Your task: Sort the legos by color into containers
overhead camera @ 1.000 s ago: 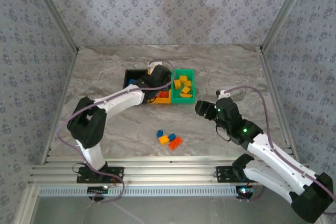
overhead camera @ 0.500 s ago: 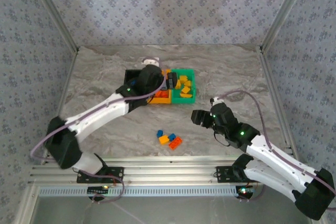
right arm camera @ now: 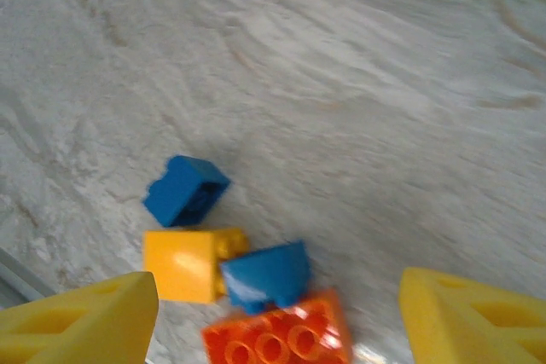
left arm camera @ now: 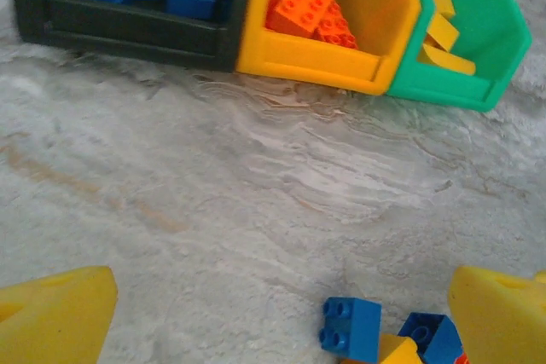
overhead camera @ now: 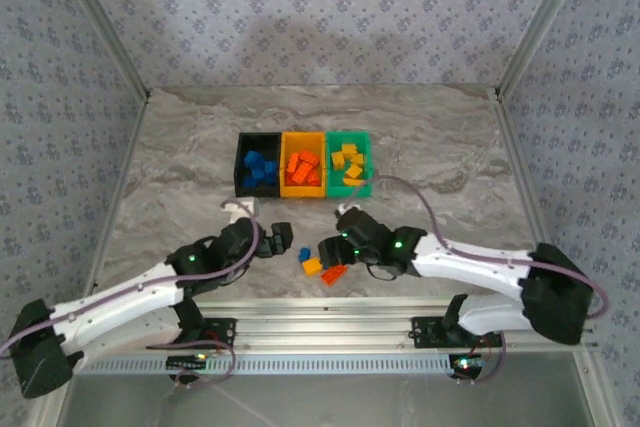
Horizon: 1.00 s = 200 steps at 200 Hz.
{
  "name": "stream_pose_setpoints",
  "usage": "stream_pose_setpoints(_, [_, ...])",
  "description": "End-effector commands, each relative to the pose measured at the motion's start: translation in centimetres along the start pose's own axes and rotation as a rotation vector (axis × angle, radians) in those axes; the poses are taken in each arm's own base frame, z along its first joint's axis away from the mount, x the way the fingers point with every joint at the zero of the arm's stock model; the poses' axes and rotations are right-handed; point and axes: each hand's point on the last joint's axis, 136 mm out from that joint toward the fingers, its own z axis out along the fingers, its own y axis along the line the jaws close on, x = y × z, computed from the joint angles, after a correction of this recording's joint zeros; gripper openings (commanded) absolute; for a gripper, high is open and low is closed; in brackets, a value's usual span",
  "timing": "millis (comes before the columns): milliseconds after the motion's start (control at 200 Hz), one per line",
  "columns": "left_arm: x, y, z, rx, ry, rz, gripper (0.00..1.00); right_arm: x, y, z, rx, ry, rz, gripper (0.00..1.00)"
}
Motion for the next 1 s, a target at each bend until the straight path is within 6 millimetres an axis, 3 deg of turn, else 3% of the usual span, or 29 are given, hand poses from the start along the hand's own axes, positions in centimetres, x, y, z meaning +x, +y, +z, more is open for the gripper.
stream_pose_setpoints(0, [-1.0,1.5,-1.6,-0.018,-0.070,-0.091,0.99,-1.8,2.3,1.2,0.015,-0.033,-0.091,0.76])
stream_pose_setpoints(235, [-1.8,3.3,-3.4,-0.030,-0.129,-0.116,0.99,-1.0,3.3,5.9,0.074,0.069,-0.090,0.71])
stream_pose_setpoints(485, [-2.0,3.9,-3.9,-0.035,-0.148,-0.118,0.99,0.1,2.8,8.5,0.154,0.138,-0.053,0.63])
stream_pose_setpoints(810, [-2.4,4.3,-4.3,-0.039,-0.175,-0.119,0.99,0.3,3.2,8.7,0.173,0.147,-0.073,0.36])
stream_pose_setpoints(994, [-2.7,4.3,-4.5,-0.039,-0.184,-0.118,0.99,-2.0,4.5,7.3,0.122,0.064,-0.062,0.31])
